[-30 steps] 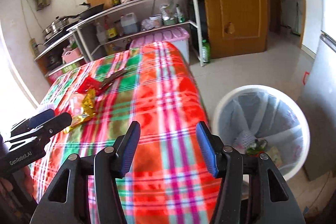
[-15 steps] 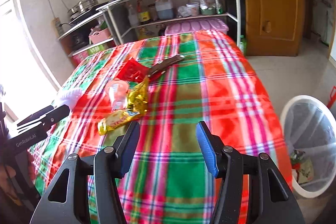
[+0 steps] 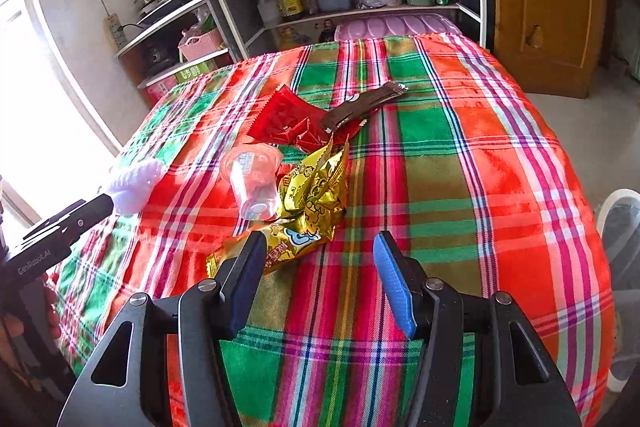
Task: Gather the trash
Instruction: 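Grasp the gold snack wrapper with the right tool while the left grasps the white foam net, then carry the gold wrapper and white foam net toward the white bin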
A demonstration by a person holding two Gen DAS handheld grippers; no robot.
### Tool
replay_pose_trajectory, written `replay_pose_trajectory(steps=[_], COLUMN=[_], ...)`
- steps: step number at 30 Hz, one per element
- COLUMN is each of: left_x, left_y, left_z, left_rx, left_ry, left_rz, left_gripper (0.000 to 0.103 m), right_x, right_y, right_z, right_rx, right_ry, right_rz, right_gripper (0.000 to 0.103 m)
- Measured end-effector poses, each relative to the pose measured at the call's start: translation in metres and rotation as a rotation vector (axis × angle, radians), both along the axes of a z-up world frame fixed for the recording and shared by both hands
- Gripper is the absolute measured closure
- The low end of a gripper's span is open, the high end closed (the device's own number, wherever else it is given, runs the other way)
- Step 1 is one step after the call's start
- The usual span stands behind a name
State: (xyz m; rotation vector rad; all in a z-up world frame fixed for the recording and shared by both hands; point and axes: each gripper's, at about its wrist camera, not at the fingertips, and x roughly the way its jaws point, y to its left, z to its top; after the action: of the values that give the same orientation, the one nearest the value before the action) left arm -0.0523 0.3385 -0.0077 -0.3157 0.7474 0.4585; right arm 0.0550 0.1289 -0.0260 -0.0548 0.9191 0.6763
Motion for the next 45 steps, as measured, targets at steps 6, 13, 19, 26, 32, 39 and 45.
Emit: replay_pose_trajectory(steps=[6, 13, 19, 26, 32, 39, 45], left_x=[0.009, 0.027, 0.038, 0.042, 0.041, 0.037, 0.031], left_y=[0.014, 0.015, 0.014, 0.012, 0.009, 0.006, 0.001], left_z=[-0.002, -0.008, -0.013, -0.015, -0.014, -0.01, -0.006], left_rx=[-0.016, 0.006, -0.003, -0.002, 0.001, 0.013, 0.01], left_ry=[0.014, 0.048, 0.053, 0.059, 0.051, 0.034, 0.013], left_rz=[-0.019, -0.053, -0.056, -0.075, -0.084, -0.082, -0.088], left_gripper=[0.019, 0.019, 0.019, 0.044, 0.062, 0.074, 0.077], right_x=[0.006, 0.011, 0.014, 0.015, 0.012, 0.008, 0.005], right_y=[0.02, 0.025, 0.017, 0.01, 0.007, -0.001, -0.009], right_z=[-0.008, -0.012, -0.012, -0.013, -0.011, -0.009, -0.007], right_rx=[-0.041, -0.053, -0.046, -0.04, -0.032, -0.008, 0.017], right_ry=[0.004, 0.005, -0.003, -0.008, -0.015, -0.019, -0.019], right_rz=[0.015, 0.005, -0.026, -0.039, -0.037, -0.044, -0.048], right_gripper=[0.046, 0.046, 0.061, 0.074, 0.079, 0.085, 0.086])
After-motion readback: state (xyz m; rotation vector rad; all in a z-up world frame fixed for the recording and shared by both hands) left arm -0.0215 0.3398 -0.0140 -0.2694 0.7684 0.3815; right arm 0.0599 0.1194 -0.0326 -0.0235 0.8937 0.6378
